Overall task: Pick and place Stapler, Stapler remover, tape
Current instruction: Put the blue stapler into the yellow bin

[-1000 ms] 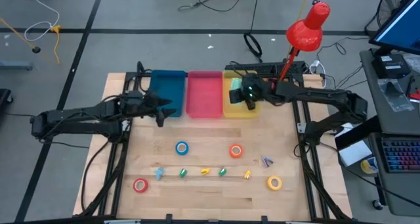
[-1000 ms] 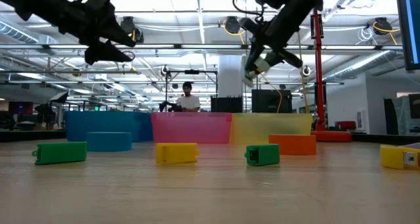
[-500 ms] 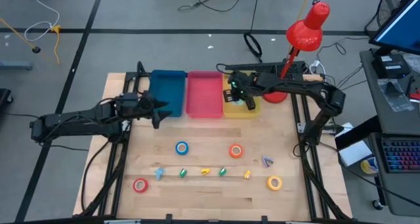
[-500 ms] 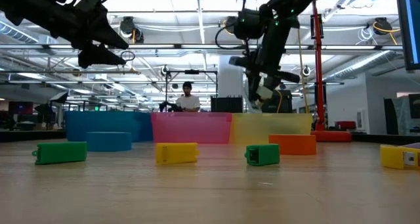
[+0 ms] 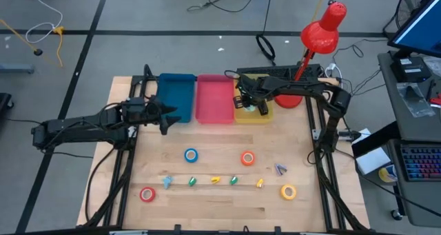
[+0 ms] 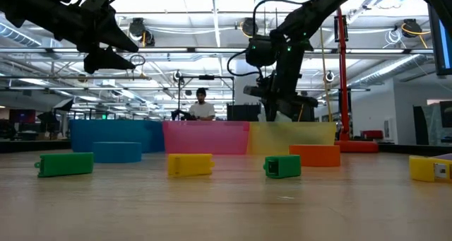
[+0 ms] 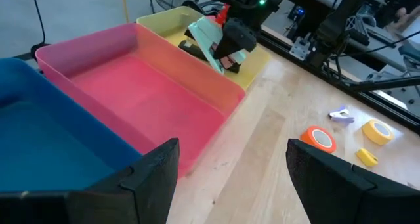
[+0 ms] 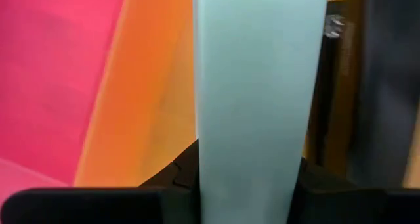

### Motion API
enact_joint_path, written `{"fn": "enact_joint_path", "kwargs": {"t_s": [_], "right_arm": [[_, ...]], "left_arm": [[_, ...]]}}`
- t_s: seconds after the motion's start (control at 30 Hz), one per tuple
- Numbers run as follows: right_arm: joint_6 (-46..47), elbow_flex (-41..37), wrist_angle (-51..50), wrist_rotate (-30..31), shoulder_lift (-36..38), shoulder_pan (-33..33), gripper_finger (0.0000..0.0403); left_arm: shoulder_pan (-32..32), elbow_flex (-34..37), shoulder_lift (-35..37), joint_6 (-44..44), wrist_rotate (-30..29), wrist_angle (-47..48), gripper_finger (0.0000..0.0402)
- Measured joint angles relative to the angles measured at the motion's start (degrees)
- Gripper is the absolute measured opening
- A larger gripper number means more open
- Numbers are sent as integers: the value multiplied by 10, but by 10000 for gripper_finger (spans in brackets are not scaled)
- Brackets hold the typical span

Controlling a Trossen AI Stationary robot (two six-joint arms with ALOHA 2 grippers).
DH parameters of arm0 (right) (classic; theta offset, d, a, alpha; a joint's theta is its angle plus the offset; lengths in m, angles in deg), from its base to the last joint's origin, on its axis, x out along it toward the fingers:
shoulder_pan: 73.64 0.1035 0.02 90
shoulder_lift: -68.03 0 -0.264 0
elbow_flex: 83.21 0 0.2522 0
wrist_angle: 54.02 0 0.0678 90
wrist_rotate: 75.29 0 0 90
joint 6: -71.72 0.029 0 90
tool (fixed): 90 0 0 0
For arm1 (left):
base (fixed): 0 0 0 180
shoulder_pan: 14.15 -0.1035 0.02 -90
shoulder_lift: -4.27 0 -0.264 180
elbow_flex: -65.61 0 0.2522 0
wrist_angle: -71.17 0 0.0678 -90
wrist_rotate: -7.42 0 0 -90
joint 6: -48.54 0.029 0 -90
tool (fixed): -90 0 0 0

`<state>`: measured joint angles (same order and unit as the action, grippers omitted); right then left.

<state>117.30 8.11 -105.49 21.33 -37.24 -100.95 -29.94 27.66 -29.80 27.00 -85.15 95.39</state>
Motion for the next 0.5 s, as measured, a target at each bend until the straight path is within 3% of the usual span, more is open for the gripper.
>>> {"fn": "enact_joint_path", "kwargs": {"t_s": [0.5], "right_arm": [[-24,0,2,-8,0,-20,106]], "left_arm": [[0,0,0,-1,0,0,273]]}}
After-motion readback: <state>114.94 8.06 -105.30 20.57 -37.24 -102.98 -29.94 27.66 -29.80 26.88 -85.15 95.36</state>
